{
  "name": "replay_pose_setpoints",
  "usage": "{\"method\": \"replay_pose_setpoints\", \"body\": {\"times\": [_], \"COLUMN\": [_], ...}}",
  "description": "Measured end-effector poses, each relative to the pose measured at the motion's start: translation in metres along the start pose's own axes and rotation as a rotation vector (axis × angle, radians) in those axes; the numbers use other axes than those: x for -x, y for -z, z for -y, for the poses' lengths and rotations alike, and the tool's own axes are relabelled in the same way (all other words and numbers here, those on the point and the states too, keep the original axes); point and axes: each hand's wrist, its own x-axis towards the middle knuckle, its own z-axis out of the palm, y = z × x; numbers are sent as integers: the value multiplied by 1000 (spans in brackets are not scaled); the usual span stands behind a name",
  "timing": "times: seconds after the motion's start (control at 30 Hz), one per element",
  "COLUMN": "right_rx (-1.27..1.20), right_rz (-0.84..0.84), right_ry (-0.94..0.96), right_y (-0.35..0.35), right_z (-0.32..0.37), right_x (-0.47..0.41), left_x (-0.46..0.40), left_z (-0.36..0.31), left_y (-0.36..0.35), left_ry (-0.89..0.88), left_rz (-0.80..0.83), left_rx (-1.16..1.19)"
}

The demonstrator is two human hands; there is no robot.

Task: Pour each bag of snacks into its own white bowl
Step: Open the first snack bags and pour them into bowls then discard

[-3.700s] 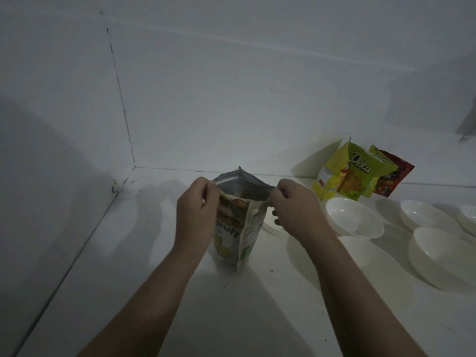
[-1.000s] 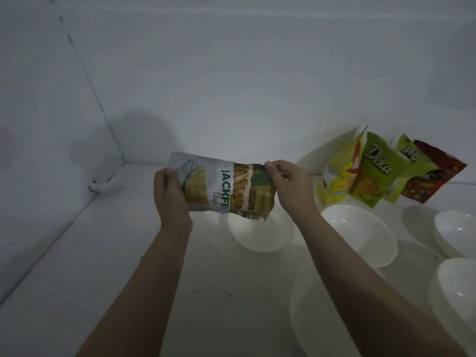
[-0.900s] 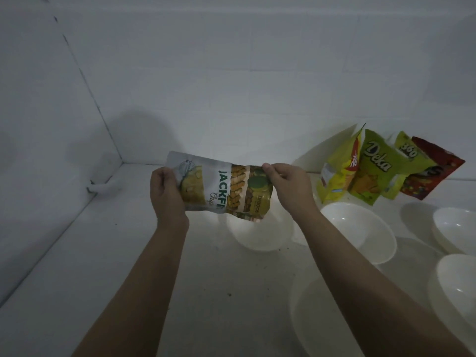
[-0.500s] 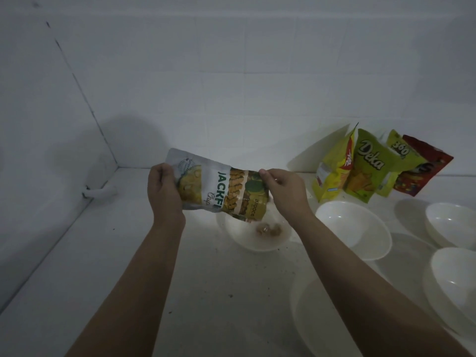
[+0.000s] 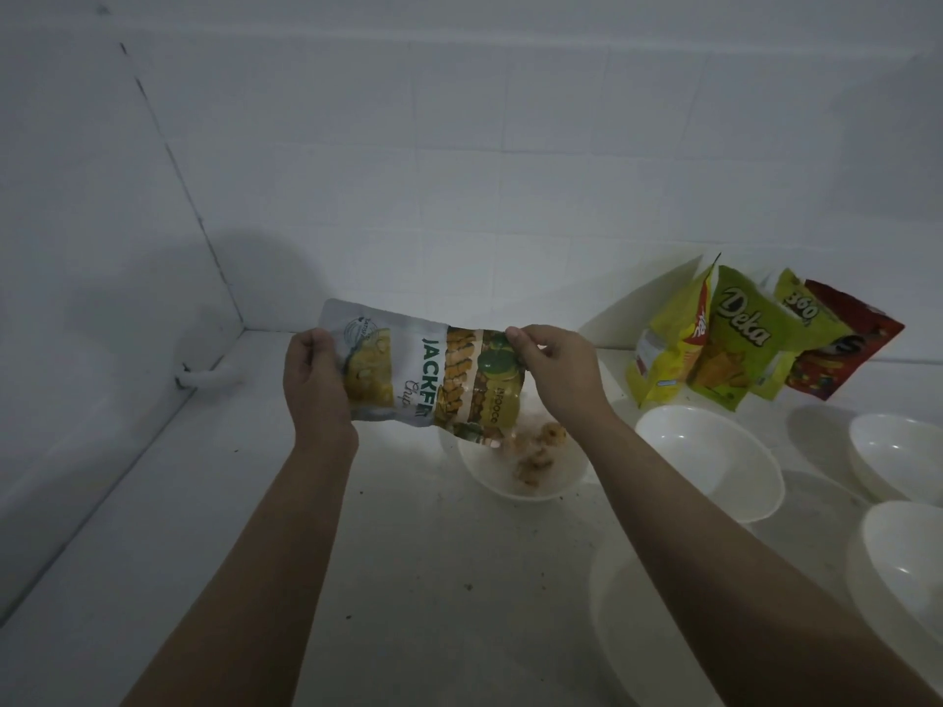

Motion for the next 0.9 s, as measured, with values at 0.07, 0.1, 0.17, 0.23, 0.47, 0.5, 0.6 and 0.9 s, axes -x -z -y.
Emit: {"method": "replay_pose_setpoints", "body": {"times": [0.07,0.1,0.17,0.23,0.47,0.5,0.6,0.9], "right_rx": [-7,2,16,38,65,70,80,148], "right_rz": [-11,-3,18,28,-74,-93,-151,-315], "right_ry": [4,3,10,32,77,89,88,-7], "right_y": [-1,-2,-5,-8,-8,-6,6,84], "right_z": [2,4,6,9,28,30,35,18], "right_x": [-2,-3,-5,-7,-5,-3,4,40], "left_x": [2,2,1,-1,2,4,10,58], "left_z": [0,1,3,4,-2,-3,-4,7], "left_y": [1,3,6,10,8,6,-3,-58], "left_ry": [10,15,24,44,83,91,123,178], "left_rz": [-14,-24,-37,-53,-64,-50,1,250], "left_rx": [14,16,13,20,104,120,140,168]}}
